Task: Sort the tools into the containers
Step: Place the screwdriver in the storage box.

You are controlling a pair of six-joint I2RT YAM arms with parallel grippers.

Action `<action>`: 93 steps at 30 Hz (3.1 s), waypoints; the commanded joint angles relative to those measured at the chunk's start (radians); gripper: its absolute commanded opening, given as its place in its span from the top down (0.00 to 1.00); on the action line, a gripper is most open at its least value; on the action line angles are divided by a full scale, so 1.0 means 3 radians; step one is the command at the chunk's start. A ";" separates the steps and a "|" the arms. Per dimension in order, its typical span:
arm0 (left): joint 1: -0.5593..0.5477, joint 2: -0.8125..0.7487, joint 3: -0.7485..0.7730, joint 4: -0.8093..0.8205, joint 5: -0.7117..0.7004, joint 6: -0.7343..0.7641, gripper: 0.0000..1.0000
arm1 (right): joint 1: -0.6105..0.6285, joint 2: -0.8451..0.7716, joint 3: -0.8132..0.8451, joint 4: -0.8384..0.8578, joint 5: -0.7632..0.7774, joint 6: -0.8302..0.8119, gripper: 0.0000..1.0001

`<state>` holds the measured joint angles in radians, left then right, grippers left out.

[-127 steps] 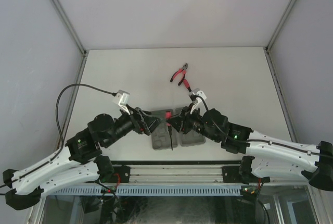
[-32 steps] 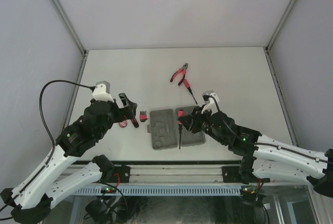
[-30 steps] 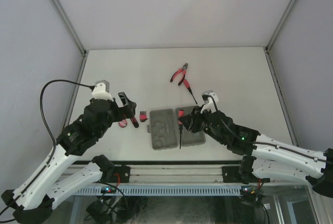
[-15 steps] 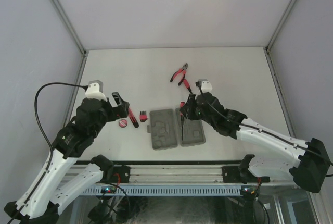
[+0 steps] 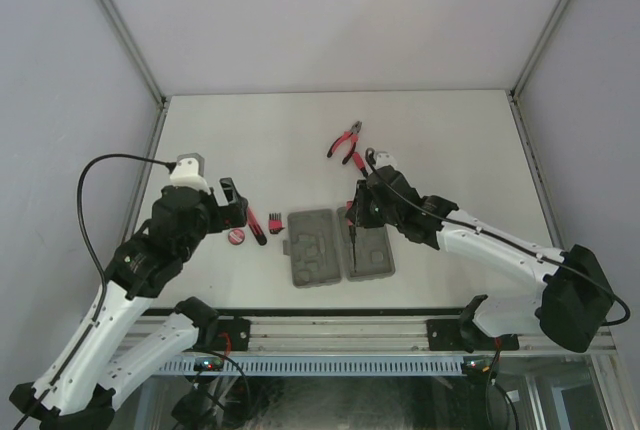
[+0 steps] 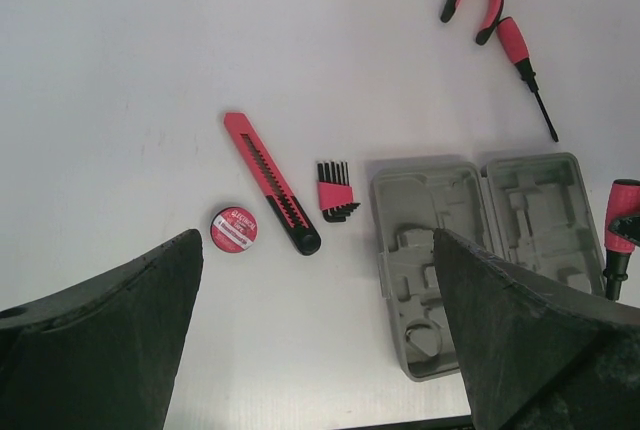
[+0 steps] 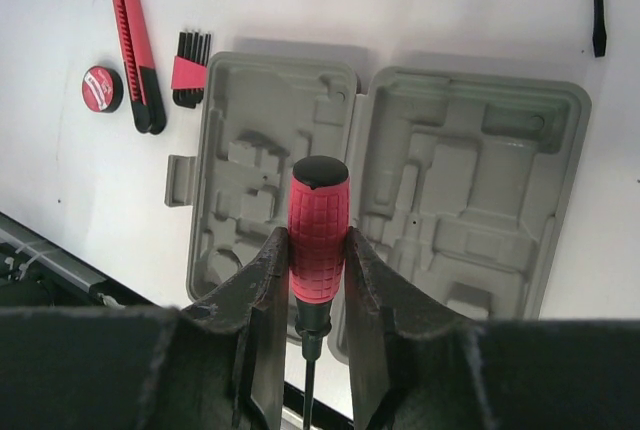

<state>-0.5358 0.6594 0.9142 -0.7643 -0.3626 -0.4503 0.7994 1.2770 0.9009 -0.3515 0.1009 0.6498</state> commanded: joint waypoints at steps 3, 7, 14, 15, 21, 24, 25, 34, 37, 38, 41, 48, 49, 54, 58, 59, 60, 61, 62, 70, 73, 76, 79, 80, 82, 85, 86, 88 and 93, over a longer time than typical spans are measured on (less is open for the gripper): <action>0.0027 0.0032 -0.0072 0.0144 0.0026 0.0115 0.00 | -0.0035 0.0034 0.0157 0.0057 -0.0137 -0.0074 1.00; 0.0032 0.0058 -0.0068 0.0145 0.0058 0.0120 0.00 | -0.0050 0.0064 0.0161 0.0081 -0.0163 -0.0094 1.00; 0.0071 0.0025 -0.0082 0.0155 0.0052 0.0115 0.00 | -0.0062 0.0074 0.0157 0.0066 -0.0078 -0.0090 1.00; 0.0080 0.0024 -0.0082 0.0159 0.0056 0.0114 0.00 | -0.0064 0.0076 0.0157 0.0072 -0.0083 -0.0095 1.00; 0.0111 0.0017 -0.0089 0.0168 0.0083 0.0116 0.00 | -0.0066 0.0104 0.0158 0.0078 -0.0106 -0.0109 1.00; 0.0131 0.0015 -0.0096 0.0172 0.0107 0.0121 0.00 | -0.0065 0.0131 0.0160 0.0073 -0.0122 -0.0133 1.00; 0.0139 0.0014 -0.0097 0.0181 0.0117 0.0121 0.00 | -0.0063 0.0146 0.0157 0.0070 -0.0131 -0.0136 1.00; 0.0270 0.0030 -0.0112 0.0196 0.0219 0.0135 0.00 | -0.0087 0.0421 0.0321 -0.0063 -0.0191 -0.0177 1.00; 0.0313 0.0040 -0.0116 0.0200 0.0263 0.0141 0.00 | -0.0095 0.0534 0.0411 -0.0134 -0.0198 -0.0195 1.00; 0.0325 0.0041 -0.0116 0.0201 0.0276 0.0140 0.00 | -0.0100 0.0569 0.0446 -0.0160 -0.0194 -0.0200 1.00; 0.0348 0.0029 -0.0122 0.0201 0.0283 0.0146 0.00 | -0.0117 0.0690 0.0550 -0.0242 -0.0177 -0.0223 1.00; 0.0394 -0.0006 -0.0156 0.0229 0.0293 0.0140 0.00 | -0.0205 0.0895 0.0718 -0.0352 -0.0177 -0.0260 1.00; 0.0403 -0.0001 -0.0156 0.0231 0.0299 0.0141 0.00 | -0.0223 0.0918 0.0726 -0.0349 -0.0181 -0.0259 1.00; 0.0441 -0.0003 -0.0157 0.0231 0.0307 0.0141 0.00 | -0.0293 0.1017 0.0743 -0.0364 -0.0223 -0.0274 1.00; 0.0481 0.0013 -0.0161 0.0235 0.0336 0.0146 0.00 | -0.0326 0.1100 0.0780 -0.0372 -0.0248 -0.0285 1.00; 0.0493 0.0020 -0.0163 0.0236 0.0350 0.0146 0.00 | -0.0335 0.1129 0.0792 -0.0372 -0.0259 -0.0296 1.00; 0.0506 0.0018 -0.0159 0.0240 0.0365 0.0146 0.00 | -0.0341 0.1160 0.0812 -0.0375 -0.0270 -0.0297 1.00; 0.0518 0.0020 -0.0165 0.0244 0.0380 0.0146 0.00 | -0.0351 0.1207 0.0837 -0.0386 -0.0281 -0.0303 1.00; 0.0537 0.0022 -0.0166 0.0249 0.0403 0.0142 0.00 | -0.0365 0.1240 0.0860 -0.0399 -0.0297 -0.0309 1.00; 0.0655 0.0047 -0.0180 0.0280 0.0528 0.0156 0.00 | -0.0408 0.1442 0.0990 -0.0488 -0.0329 -0.0345 1.00; 0.0656 0.0049 -0.0184 0.0284 0.0546 0.0158 0.00 | -0.0410 0.1481 0.0986 -0.0444 -0.0343 -0.0339 1.00; 0.0659 0.0052 -0.0188 0.0293 0.0571 0.0165 0.00 | -0.0410 0.1518 0.0991 -0.0392 -0.0352 -0.0316 1.00; 0.0661 0.0031 -0.0200 0.0315 0.0609 0.0181 0.00 | -0.0410 0.1563 0.0990 -0.0347 -0.0366 -0.0292 1.00; 0.0656 0.0017 -0.0208 0.0326 0.0619 0.0186 0.00 | -0.0410 0.1578 0.0989 -0.0336 -0.0375 -0.0286 1.00; 0.0658 -0.0006 -0.0218 0.0342 0.0634 0.0195 0.00 | -0.0408 0.1616 0.0994 -0.0322 -0.0391 -0.0287 1.00; 0.0661 -0.0040 -0.0227 0.0353 0.0632 0.0202 0.00 | -0.0405 0.1678 0.1019 -0.0313 -0.0420 -0.0281 1.00; 0.0664 -0.0040 -0.0225 0.0354 0.0632 0.0204 0.00 | -0.0402 0.1698 0.1022 -0.0316 -0.0423 -0.0280 1.00; 0.0664 -0.0036 -0.0229 0.0354 0.0638 0.0205 0.00 | -0.0397 0.1731 0.1040 -0.0321 -0.0419 -0.0283 1.00; 0.0666 -0.0022 -0.0220 0.0349 0.0654 0.0207 0.00 | -0.0389 0.1813 0.1067 -0.0324 -0.0399 -0.0283 1.00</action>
<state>-0.3462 0.6579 0.8631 -0.6968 -0.1837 -0.4099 0.6819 1.8053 1.1770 -0.4812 -0.0204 0.5678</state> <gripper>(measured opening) 0.998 0.228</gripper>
